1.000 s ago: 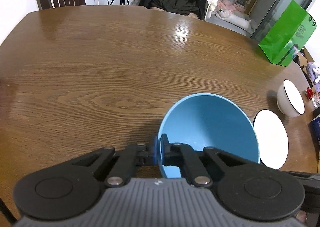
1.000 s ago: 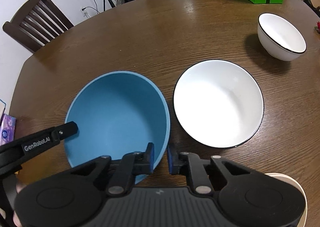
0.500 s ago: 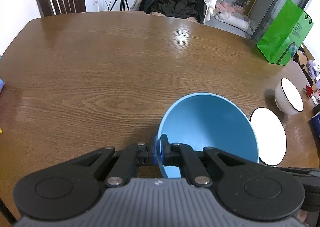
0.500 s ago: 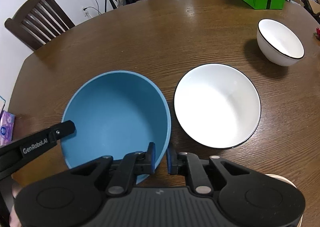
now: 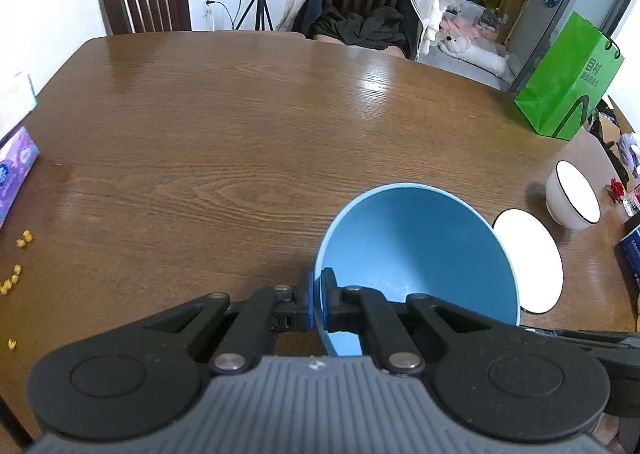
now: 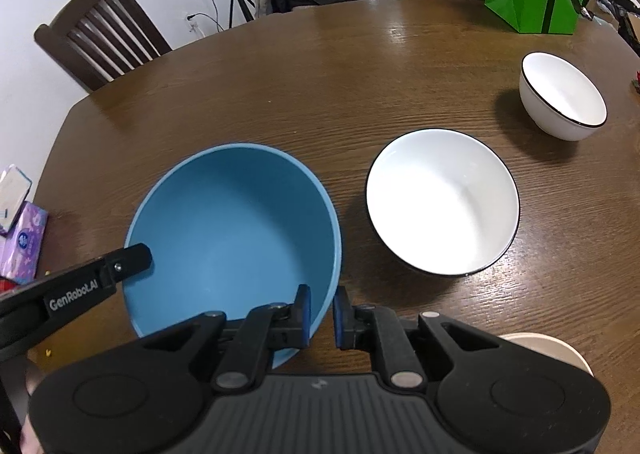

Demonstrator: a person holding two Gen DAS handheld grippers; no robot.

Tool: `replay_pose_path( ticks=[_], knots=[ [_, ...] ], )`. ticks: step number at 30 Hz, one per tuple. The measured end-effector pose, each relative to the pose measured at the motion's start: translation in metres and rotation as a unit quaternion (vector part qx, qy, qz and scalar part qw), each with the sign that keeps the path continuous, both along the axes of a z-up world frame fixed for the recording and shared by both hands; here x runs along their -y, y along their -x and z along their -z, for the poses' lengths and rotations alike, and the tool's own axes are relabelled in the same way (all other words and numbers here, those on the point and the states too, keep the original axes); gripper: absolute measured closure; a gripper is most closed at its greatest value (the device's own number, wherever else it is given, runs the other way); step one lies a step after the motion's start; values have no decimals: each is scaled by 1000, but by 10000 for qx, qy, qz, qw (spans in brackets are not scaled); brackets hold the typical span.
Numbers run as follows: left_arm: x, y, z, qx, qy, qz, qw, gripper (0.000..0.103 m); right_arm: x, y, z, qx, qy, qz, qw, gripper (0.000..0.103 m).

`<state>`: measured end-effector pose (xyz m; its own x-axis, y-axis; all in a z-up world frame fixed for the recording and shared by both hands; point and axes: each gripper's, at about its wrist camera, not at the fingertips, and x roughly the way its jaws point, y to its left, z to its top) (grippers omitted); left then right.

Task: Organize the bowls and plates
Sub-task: 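Close both grippers together on the blue bowl rim, then lift the blue bowl with both grippers and carry it toward the plate stack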

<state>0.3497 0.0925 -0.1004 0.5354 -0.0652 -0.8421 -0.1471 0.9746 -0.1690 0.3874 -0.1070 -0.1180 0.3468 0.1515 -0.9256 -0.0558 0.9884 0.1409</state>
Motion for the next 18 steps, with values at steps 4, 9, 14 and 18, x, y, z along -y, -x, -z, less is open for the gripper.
replay_pose_path(
  ticks=[4,9,14,18],
  knots=[
    [-1,14,-5,28,-20,-62,10000,98,1,8,-6,55,-15,-65,10000,92],
    [-5,36,-10,62,-16,-171,9998,98,0,20,-10,99,-32,-187,9998,92],
    [-10,59,-16,147,-42,-339,9993,98,-8,35,-14,136,-19,-408,9991,92],
    [-15,79,-19,163,-68,-491,9986,98,-14,44,-16,142,-22,-582,9982,92]
  ],
)
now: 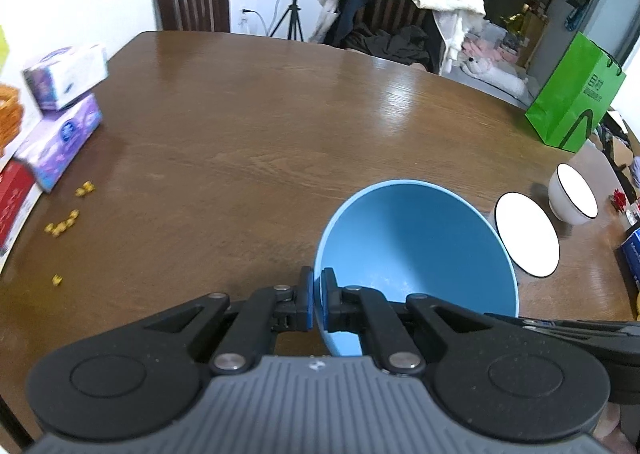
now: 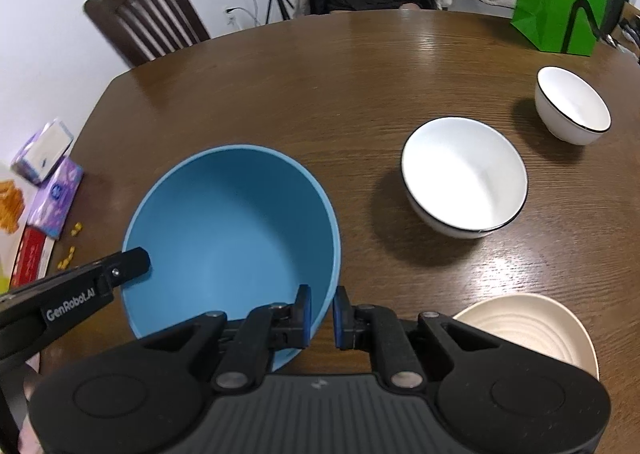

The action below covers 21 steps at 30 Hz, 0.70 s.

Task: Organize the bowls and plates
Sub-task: 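Lift the blue bowl with both grippers and carry it toward the plate stack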

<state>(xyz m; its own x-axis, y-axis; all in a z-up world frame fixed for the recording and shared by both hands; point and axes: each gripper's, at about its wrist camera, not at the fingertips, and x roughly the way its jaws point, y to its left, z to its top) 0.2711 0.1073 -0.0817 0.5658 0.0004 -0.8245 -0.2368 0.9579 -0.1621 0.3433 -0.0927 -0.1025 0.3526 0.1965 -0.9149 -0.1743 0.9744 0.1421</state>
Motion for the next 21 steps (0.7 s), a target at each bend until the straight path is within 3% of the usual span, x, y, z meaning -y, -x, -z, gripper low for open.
replay_pose_path(
  ticks=[21],
  knots=[
    [-29,92,9,-130,97,-697,9974,98,-40,67,8,-79,139,-901,9958,92]
  ],
)
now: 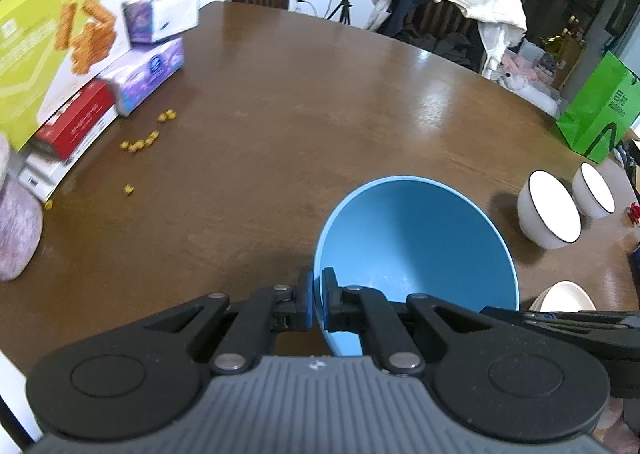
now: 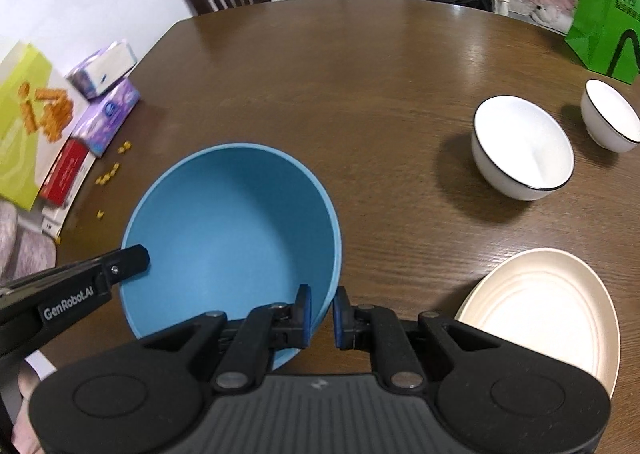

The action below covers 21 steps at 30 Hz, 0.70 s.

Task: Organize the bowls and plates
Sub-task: 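Lift the blue bowl with both grippers and carry it toward the plate stack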

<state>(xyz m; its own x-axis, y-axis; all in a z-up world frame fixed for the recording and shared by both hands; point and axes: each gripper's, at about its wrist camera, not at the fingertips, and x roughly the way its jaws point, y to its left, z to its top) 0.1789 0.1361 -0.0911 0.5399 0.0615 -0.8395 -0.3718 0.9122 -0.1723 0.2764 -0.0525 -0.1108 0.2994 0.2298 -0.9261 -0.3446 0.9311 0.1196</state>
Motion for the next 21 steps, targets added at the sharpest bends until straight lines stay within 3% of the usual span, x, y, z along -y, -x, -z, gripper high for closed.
replay_pose_path(
  ticks=[21],
  knots=[
    [-27,44,27,-231,128,-411,9988,98,-33,29,20,-166,149,-527,9984,92]
  ],
)
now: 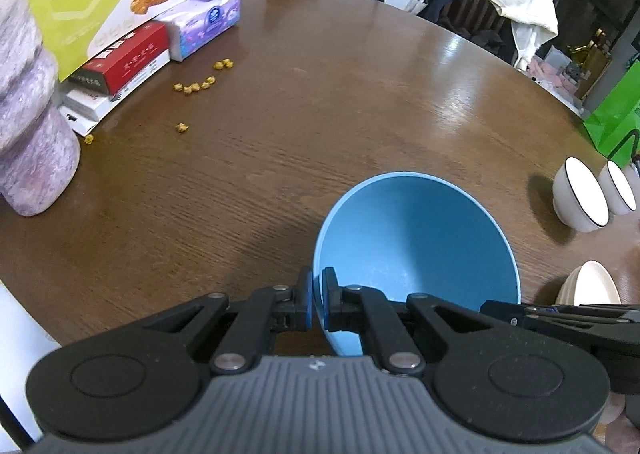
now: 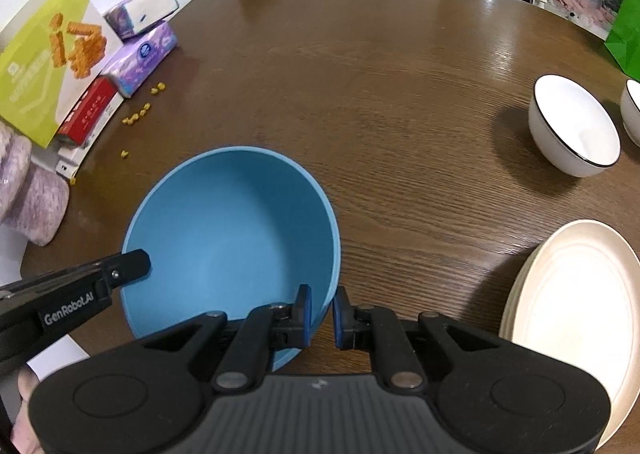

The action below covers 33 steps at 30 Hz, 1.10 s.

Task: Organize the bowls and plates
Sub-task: 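Lift the blue bowl with both grippers and carry it toward the plate stack, then lower the blue bowl onto the table and open both grippers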

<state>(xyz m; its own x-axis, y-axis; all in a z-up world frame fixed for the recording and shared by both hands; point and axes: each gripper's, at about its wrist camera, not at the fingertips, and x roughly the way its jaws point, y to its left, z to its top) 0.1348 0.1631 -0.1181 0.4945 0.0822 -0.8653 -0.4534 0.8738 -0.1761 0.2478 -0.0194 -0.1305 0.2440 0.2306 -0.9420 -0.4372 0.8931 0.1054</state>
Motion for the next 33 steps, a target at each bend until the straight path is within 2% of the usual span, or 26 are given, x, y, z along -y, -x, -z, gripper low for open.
replay_pose_path(
  ticks=[15,20,22,24,25,26,28,29,31,33],
  knots=[
    [-12,-13,7,-40,-110,-86,9999,98,-22,-10,7,216,74,-272,9994,92],
    [-13,-17,6,-59,-66,-33,10000,97,-19,-16,10,119,-10,-218,9997,91],
    [-15,-17,3,-63,-114,-53,9999,94,-18,-19,9,65,-125,-239,9996,88],
    [-17,-17,0,-60,-166,-98,9998,73,-12,-21,5,91,-245,-236,9994,85],
    [-18,-16,-2,-26,-199,-130,9997,53,-10,-22,2,98,-307,-236,9992,76],
    [-18,-14,-6,42,-254,-164,9995,47,-7,-22,0,119,-370,-220,9990,63],
    [-18,-12,-13,123,-277,-181,9994,40,-3,-24,-6,206,-491,-172,9984,46],
    [-19,-11,-16,173,-278,-202,9993,29,-1,-24,-9,245,-530,-155,9982,40],
    [-19,-6,-24,314,-320,-247,9987,16,6,-25,-16,319,-599,-103,9976,33],
    [-16,-2,-33,473,-387,-253,9978,11,12,-25,-22,385,-633,-61,9972,24]
  ],
)
